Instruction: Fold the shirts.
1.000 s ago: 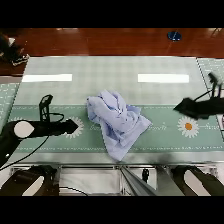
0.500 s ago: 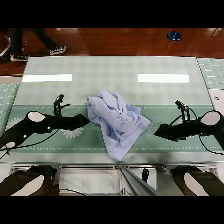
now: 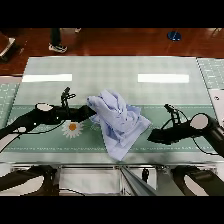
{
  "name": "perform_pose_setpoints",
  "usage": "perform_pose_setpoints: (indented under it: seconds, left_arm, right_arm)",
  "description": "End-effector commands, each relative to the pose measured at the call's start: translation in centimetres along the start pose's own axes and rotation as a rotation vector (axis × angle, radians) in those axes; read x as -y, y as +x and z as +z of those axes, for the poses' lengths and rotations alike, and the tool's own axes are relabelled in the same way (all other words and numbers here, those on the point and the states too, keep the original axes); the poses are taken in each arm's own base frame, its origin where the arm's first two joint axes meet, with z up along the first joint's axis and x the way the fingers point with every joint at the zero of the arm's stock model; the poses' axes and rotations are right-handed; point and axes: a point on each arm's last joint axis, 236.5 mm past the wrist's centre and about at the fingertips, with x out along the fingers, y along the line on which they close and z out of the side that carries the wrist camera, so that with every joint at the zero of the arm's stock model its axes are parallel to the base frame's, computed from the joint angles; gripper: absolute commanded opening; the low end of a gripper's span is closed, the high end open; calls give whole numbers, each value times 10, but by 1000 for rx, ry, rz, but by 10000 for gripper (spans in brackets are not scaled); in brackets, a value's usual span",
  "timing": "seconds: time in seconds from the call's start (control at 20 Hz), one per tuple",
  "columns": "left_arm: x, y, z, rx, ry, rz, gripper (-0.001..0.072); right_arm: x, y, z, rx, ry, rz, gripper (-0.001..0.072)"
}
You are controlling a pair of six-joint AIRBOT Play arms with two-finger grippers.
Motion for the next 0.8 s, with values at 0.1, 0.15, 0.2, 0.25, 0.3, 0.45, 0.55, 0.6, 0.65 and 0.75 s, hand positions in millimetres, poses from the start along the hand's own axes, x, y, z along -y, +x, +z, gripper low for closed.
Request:
perform_pose_setpoints:
  seconds: [0.1,0.15,0.2,0.25,0.3,0.45,0.55,0.6,0.65,0.75]
  left_arm:
    - [-3,8,2,-28,2,7,130]
    - [-3,8,1,-30,15,9,16]
    - [-4,8,2,-28,14,10,17]
    - [-4,7,2,-29,12,8,17]
    - [-4,7,2,-29,9,6,17]
    - [-4,5,2,-33,3,0,17]
    - [-4,5,2,-36,1,-4,17]
    - [-4,5,2,-36,0,-4,17]
    - [-4,5,2,-36,0,-4,17]
    - [-4,4,2,-35,-1,-3,17]
  right_arm:
    - [-13,9,-10,-24,-17,-12,405]
    - [-15,12,-11,-24,-15,-14,405]
    - [-17,14,-14,-34,-16,-17,405]
    - [-19,18,-17,-49,-15,-18,406]
    - [-22,23,-19,-65,-15,-14,405]
    - [-42,45,-28,-110,-15,26,405]
    - [-57,61,-32,-123,-12,52,405]
    - [-66,68,-32,-117,-6,72,405]
    - [-75,74,-32,-110,-4,95,405]
    - [-87,84,-34,-111,9,128,405]
